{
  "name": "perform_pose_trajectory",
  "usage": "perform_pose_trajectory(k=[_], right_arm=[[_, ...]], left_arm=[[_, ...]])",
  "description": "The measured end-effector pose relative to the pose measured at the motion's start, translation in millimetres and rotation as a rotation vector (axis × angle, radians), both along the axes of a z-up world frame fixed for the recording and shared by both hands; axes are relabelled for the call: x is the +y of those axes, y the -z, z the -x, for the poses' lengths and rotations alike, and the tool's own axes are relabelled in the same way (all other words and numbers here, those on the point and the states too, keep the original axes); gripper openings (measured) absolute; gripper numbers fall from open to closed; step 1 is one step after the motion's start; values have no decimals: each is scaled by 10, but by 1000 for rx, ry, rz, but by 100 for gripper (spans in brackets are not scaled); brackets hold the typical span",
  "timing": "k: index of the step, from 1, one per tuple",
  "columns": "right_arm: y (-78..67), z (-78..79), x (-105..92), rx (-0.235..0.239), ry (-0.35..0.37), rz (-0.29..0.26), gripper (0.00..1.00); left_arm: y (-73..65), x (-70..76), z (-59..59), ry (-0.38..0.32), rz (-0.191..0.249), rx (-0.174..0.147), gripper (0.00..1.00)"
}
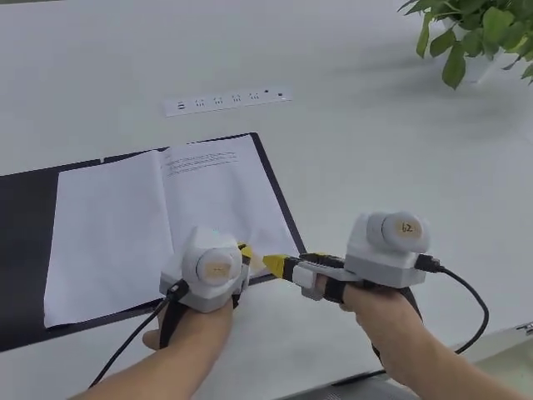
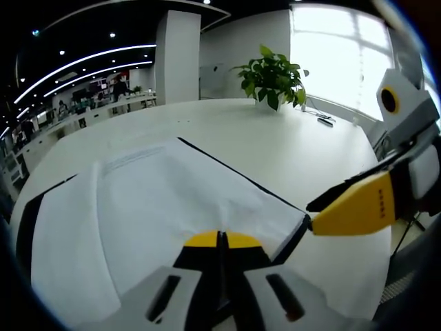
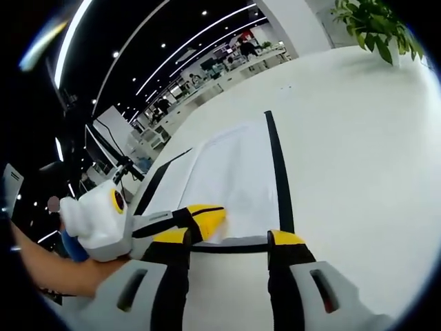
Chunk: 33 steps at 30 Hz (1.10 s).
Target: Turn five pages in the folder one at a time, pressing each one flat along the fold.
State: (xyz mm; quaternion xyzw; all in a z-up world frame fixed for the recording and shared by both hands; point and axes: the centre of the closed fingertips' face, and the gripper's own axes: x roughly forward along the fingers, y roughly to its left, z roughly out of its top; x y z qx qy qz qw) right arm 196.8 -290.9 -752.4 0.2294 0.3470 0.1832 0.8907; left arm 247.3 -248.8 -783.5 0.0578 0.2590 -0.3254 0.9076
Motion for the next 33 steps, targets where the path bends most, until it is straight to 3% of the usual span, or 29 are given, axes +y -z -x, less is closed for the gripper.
perform_pose_trajectory(k=[14, 22, 27, 33], right_arm=[[97, -12, -10, 24, 20, -29, 40], [163, -48, -101, 29, 54, -10, 22], [224, -81, -166, 43, 93, 4, 6], [295, -92, -188, 70, 129, -5, 0]], left_arm=[[-4, 2, 5, 0, 0, -6, 0], [-5, 5, 3, -1, 0, -4, 0], [-6, 5, 3, -1, -1, -4, 0], [-5, 5, 2, -2, -1, -3, 0]])
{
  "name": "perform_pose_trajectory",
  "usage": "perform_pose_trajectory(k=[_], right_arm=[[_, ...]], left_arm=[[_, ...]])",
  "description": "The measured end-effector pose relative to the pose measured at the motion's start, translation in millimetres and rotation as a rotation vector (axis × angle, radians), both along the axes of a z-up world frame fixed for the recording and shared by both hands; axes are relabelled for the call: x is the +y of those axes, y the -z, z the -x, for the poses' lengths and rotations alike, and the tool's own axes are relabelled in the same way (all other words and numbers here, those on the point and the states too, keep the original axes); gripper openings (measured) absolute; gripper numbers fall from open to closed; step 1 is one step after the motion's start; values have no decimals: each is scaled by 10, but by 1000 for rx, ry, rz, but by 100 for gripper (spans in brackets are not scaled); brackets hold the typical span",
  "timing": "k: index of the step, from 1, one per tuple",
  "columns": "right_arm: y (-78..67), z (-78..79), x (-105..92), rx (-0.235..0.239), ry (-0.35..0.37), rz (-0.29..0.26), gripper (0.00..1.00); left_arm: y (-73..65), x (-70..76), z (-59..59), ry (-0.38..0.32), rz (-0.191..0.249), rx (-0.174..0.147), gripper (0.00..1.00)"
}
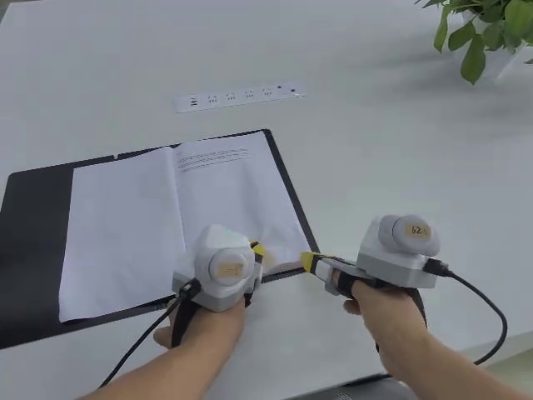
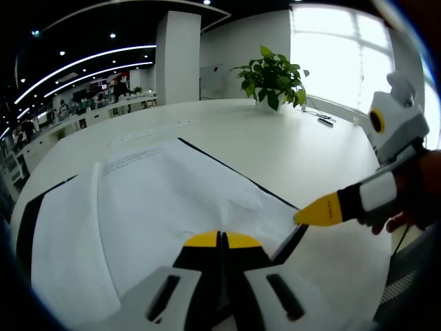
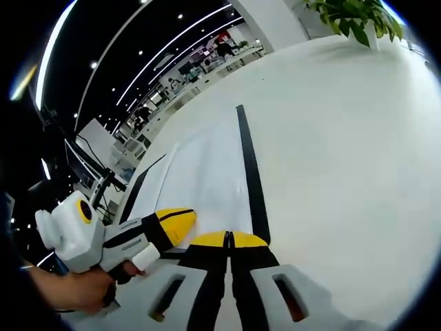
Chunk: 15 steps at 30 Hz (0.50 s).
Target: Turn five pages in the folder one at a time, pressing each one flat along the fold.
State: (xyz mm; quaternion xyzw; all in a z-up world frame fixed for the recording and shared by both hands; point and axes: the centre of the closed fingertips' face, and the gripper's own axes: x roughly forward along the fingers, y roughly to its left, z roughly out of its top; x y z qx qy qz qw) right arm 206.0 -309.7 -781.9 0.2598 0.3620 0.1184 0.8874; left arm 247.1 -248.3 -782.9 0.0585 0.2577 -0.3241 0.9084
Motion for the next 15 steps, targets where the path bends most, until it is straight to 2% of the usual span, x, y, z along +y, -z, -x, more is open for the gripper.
perform_pose_trajectory(k=[4, 8, 10, 12, 15], right_arm=[[6, -5, -13, 18, 51, -37, 0], [-36, -4, -24, 6, 67, -56, 0], [-81, -5, -26, -5, 69, -57, 0], [-193, -20, -24, -41, 67, -56, 0], [-358, -40, -2, -91, 60, -61, 0]], left_arm=[[1, -1, -3, 0, 0, 1, 0], [-6, -7, -10, 5, 8, 5, 0], [-19, -8, -21, 9, 20, 18, 1], [-46, 11, -9, 21, 24, 41, 3], [-142, 90, 7, 22, 52, 38, 11]])
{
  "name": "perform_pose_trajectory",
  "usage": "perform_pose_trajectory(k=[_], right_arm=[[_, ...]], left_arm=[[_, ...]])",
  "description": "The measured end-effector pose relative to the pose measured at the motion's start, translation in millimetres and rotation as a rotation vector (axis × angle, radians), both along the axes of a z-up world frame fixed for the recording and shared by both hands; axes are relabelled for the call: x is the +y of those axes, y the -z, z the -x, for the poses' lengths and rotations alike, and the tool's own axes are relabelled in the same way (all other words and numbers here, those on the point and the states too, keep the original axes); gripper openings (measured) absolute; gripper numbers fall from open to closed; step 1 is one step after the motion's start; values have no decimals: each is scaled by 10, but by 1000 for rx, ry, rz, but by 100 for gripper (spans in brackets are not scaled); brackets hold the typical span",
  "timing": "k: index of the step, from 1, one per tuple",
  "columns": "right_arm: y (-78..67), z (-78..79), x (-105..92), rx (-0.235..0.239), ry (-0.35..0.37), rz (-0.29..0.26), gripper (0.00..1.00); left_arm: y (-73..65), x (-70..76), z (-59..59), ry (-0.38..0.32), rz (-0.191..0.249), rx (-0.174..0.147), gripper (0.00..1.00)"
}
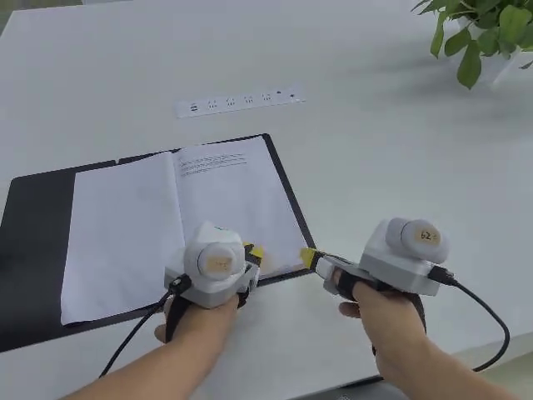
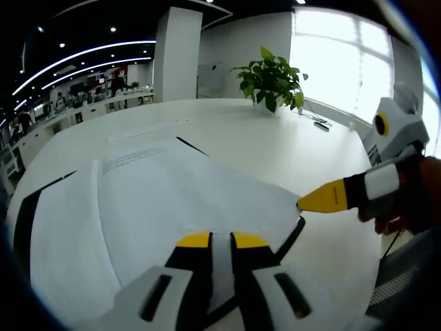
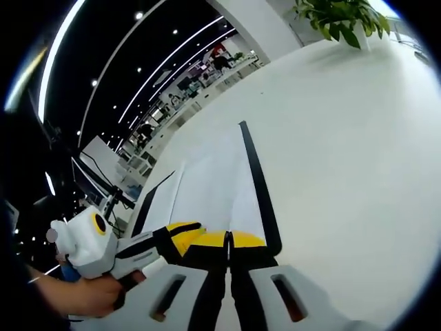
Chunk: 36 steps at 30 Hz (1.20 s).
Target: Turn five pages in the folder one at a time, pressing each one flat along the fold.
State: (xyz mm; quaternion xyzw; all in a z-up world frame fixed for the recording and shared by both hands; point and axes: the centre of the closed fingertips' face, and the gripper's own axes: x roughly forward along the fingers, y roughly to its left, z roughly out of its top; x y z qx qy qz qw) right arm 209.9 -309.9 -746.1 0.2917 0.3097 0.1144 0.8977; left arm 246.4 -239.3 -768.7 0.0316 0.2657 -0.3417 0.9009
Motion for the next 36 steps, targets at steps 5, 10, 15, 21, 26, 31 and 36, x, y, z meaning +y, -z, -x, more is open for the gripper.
perform_pose_trajectory(k=[5, 10, 15, 21, 26, 31, 36], right_arm=[[-293, -24, 102, -83, -40, 11, 0], [-580, -28, 272, -152, -75, -2, 0], [-927, 5, 630, -246, -181, -21, 0], [-1134, 31, 1033, -291, -268, -27, 0], [-1181, 19, 1350, -295, -326, -46, 0], [-1175, -9, 1676, -293, -378, -51, 0], [-1073, -34, 2049, -272, -437, -39, 0]], left_arm=[[-168, 200, 35, 3, 34, 0, 16], [-323, 440, 91, -8, 64, -3, 21], [-501, 788, 190, -24, 82, -19, 22], [-673, 1239, 258, -87, 107, -45, 22], [-758, 1567, 317, -141, 122, -58, 22], [-833, 1820, 382, -177, 136, -70, 23], [-879, 2147, 452, -224, 132, -82, 24]])
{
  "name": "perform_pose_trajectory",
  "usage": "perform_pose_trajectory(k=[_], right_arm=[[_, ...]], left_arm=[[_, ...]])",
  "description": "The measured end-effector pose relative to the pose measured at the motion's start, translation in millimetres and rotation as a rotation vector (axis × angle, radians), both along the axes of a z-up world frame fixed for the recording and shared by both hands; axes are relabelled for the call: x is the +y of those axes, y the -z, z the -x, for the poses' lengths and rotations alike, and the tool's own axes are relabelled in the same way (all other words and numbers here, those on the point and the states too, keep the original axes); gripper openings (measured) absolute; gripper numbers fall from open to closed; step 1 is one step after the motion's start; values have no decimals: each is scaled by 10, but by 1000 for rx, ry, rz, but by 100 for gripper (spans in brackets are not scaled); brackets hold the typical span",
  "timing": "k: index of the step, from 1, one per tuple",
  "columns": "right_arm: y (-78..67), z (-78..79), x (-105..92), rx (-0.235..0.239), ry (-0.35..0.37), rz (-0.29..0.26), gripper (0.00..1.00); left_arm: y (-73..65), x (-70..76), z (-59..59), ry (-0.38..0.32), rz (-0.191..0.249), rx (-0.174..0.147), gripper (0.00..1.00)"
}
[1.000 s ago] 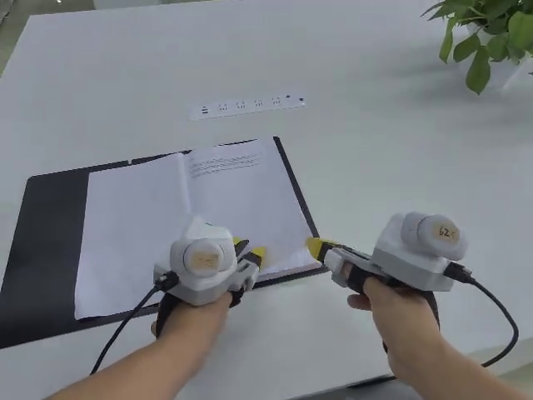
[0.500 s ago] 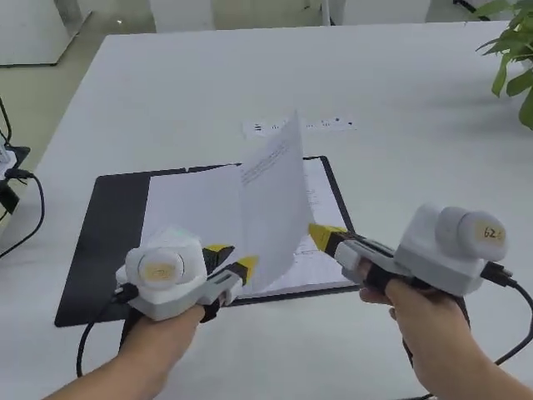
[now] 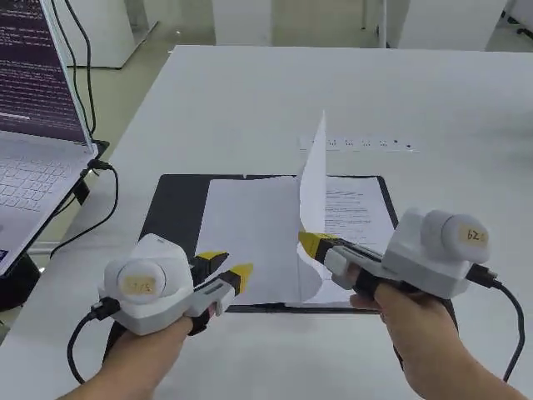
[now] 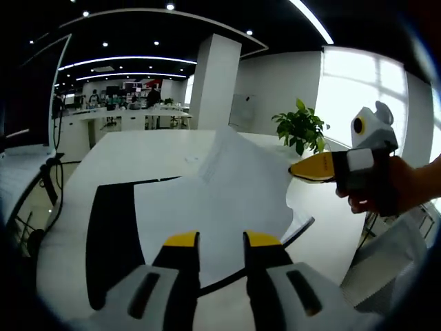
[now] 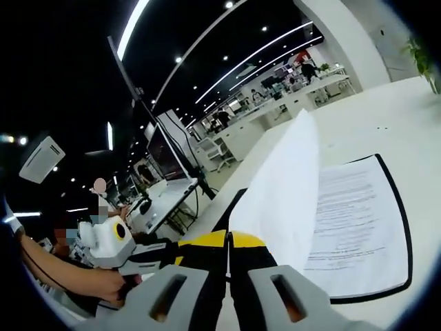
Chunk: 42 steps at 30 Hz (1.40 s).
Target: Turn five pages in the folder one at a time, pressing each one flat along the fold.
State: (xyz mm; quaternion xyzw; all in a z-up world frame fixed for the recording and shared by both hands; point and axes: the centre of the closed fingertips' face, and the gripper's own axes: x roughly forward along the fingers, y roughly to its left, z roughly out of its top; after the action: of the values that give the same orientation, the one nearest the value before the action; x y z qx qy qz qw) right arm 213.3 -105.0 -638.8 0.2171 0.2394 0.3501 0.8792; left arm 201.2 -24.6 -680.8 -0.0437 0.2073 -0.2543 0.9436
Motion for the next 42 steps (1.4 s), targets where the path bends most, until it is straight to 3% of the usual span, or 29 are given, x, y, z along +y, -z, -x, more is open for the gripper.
perform_pose_trajectory(k=[5, 12, 15, 20, 24, 37, 42], right_arm=[[142, 0, 279, 25, -46, 23, 0], [382, -8, 585, 69, -87, 67, 0], [485, -17, 675, 88, -100, 88, 0], [802, -38, 846, 135, -136, 154, 0], [1019, -32, 970, 176, -164, 177, 0], [1386, 88, 1260, 259, -252, 212, 0], [1480, 101, 1335, 289, -275, 197, 0]], left_arm=[[26, 286, 60, -42, -6, 8, 23], [81, 510, 151, -84, -8, 23, 24], [103, 565, 181, -94, -9, 29, 24], [173, 667, 222, -109, -19, 46, 24], [236, 708, 241, -122, -16, 68, 25], [405, 788, 252, -141, -40, 114, 25], [479, 847, 237, -149, -54, 131, 25]])
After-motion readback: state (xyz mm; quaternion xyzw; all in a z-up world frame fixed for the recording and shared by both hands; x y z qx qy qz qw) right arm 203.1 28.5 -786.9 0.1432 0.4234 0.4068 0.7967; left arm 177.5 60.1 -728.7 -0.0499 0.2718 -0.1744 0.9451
